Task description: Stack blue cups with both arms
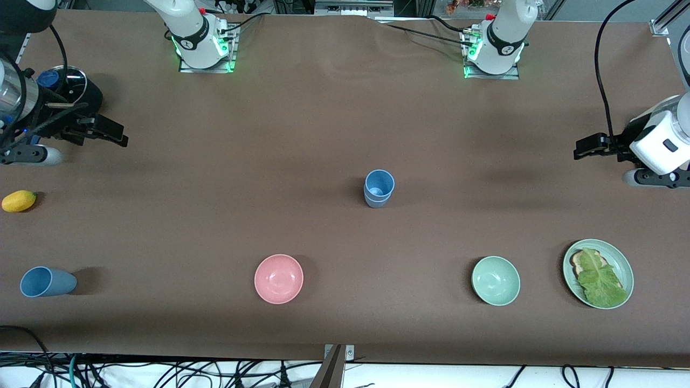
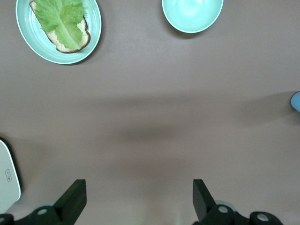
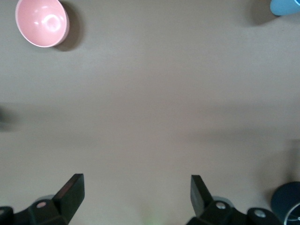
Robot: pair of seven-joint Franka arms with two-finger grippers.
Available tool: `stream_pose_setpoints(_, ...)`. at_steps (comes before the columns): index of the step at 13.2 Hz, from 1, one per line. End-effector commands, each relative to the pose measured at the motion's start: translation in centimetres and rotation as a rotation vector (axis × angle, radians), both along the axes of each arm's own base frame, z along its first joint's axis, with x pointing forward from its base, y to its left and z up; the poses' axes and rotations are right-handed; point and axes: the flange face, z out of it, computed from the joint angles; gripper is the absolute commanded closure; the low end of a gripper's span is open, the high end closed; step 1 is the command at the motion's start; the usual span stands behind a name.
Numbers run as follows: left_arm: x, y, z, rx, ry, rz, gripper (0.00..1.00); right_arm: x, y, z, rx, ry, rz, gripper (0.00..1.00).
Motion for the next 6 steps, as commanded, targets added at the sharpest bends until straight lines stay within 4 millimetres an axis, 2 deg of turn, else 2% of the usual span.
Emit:
stream_pose_setpoints(1,-0.1,-0.2,0.1,-0.021,0.006,-0.022,0.00,-0.1,0.3,-0.2,-0.028,0.006,0.015,0.00)
stream_pose_setpoints(6,0.0,-0.1,-0.2,-0.021,0.011,-0.028,0.00,-0.5,0.3,0.9,-0.022,-0.008,0.026,0.00)
